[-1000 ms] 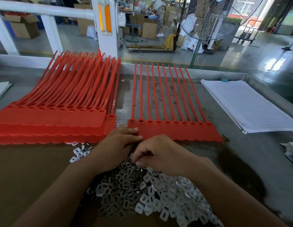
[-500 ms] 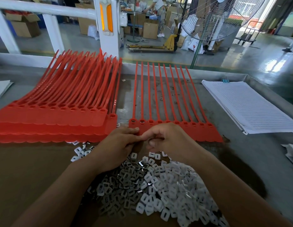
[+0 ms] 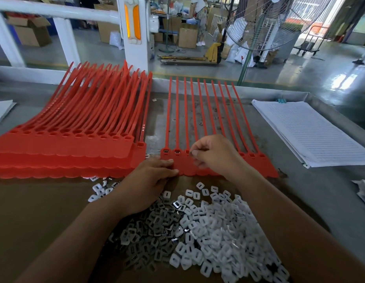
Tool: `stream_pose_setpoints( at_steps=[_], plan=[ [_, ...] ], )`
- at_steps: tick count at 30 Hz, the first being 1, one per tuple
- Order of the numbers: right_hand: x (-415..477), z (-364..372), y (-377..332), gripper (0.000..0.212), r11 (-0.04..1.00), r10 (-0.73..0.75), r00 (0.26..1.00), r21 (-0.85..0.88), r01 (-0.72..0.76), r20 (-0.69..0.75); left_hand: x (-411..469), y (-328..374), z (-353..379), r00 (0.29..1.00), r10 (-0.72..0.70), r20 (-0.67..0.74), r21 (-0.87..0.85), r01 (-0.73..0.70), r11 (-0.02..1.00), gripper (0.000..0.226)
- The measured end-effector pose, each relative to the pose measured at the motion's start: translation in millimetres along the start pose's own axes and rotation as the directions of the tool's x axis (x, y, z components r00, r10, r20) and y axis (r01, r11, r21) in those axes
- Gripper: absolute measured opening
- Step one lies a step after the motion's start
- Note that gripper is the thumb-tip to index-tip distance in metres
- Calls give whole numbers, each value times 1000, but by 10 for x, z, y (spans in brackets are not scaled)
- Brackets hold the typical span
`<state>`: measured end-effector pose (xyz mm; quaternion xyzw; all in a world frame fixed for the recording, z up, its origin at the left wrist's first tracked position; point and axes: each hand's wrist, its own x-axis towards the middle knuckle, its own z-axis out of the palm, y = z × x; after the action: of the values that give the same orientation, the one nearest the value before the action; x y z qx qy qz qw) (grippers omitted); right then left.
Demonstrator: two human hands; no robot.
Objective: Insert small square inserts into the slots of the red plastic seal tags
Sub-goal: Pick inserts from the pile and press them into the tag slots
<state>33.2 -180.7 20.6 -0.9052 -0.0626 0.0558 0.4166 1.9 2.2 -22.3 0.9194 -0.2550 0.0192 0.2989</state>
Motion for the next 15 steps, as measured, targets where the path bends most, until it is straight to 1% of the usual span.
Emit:
stream_pose_setpoints(
  at_steps=[2,3,6,11,15],
  plan=[
    [92,5,10,20,990,-28,999,-136,22,-38,-6,-8,5,1000,3,-3,6,-3,1000,36],
    [136,14,20,17,985,-30,998,-169,21,-52,-10,-13,8,1000,4,-5,10,-4,1000,36],
    [264,71,84,15,980,-14,998,-198,0,-69,-12,-22,11,1000,9,-4,14,-9,1000,36],
    [353,148,182,22,966,-26,995,-257,0,-95,-7,-29,11,1000,14,7,27,-14,1000,37],
    [381,156,195,19,958,-12,998,-288,-9,-69,-7,-31,14,1000,15,4,26,-15,1000,37]
  ],
)
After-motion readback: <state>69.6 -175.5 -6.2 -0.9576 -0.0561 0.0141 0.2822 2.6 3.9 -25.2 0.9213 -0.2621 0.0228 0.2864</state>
